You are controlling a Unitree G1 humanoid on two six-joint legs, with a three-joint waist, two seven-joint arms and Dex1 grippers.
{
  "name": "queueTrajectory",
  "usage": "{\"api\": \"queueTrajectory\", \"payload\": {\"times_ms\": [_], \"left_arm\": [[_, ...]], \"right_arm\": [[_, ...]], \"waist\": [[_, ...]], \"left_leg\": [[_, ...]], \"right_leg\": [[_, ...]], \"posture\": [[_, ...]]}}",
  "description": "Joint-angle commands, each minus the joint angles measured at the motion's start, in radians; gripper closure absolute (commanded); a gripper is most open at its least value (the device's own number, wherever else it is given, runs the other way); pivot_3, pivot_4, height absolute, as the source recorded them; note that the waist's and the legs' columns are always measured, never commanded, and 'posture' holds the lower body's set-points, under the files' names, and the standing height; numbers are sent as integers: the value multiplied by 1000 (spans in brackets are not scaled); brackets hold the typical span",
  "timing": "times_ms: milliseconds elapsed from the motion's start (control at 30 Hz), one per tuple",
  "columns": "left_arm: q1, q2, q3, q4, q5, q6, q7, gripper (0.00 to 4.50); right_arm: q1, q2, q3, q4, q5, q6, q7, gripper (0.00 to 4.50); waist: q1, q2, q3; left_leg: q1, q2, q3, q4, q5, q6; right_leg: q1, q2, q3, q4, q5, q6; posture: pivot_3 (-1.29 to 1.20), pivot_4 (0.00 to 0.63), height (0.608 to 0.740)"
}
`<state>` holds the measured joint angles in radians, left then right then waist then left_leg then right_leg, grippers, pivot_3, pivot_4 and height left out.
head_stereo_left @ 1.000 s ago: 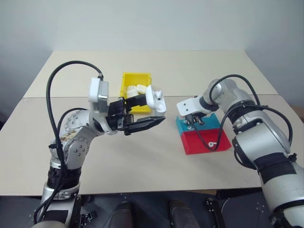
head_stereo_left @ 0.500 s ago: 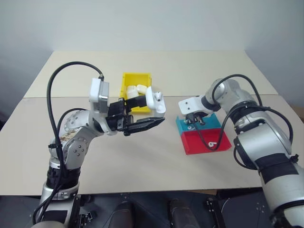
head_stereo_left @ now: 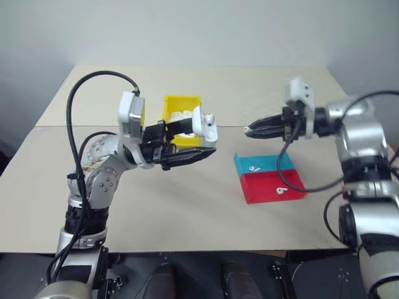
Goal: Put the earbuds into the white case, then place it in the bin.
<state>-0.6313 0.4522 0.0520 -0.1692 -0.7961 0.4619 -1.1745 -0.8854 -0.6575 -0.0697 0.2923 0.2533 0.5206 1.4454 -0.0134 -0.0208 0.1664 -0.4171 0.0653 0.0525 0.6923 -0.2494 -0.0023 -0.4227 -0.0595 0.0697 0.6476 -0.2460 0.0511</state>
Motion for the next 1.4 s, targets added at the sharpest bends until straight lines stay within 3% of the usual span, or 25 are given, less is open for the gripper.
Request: {"api": "queueTrajectory", "payload": {"times_ms": [33, 267, 533, 967, 1400], "left_arm": [[-35, -1, 6, 22, -12, 2, -14, 1725], [-49, -17, -23, 58, -3, 11, -37, 1725], [-76, -41, -42, 90, 8, -1, -58, 1725], [-76, -36, -33, 111, 26, -14, -75, 1725], [-69, -50, -34, 105, 40, -21, -75, 1725]], "right_arm": [[84, 17, -180, -318, 246, 297, -155, 3782], [179, 166, -373, -610, 602, 540, -485, 3782], [201, 234, -350, -739, 862, 578, -722, 3782], [217, 182, -241, -762, 989, 531, -804, 3782], [234, 119, -160, -772, 962, 477, -806, 3782]], "waist": [[1, 0, 0], [-1, 0, 0], [-1, 0, 0], [-1, 0, 0], [-1, 0, 0]], "left_leg": [[0, 0, 0, 0, 0, 0], [2, 0, -1, 1, 0, 0], [1, 0, -1, 1, 0, 0], [1, 0, -1, 0, 0, 0], [0, 0, -2, 0, 0, 0]], "right_leg": [[0, 0, 0, -1, 0, 0], [1, 1, 0, 0, 0, 0], [1, 0, 0, -1, 0, 0], [0, 1, 0, -1, 0, 0], [0, 1, 0, -1, 0, 0]], "posture": [[0, 150, 740], [0, 150, 740], [0, 150, 740], [0, 150, 740], [0, 150, 740]]}}
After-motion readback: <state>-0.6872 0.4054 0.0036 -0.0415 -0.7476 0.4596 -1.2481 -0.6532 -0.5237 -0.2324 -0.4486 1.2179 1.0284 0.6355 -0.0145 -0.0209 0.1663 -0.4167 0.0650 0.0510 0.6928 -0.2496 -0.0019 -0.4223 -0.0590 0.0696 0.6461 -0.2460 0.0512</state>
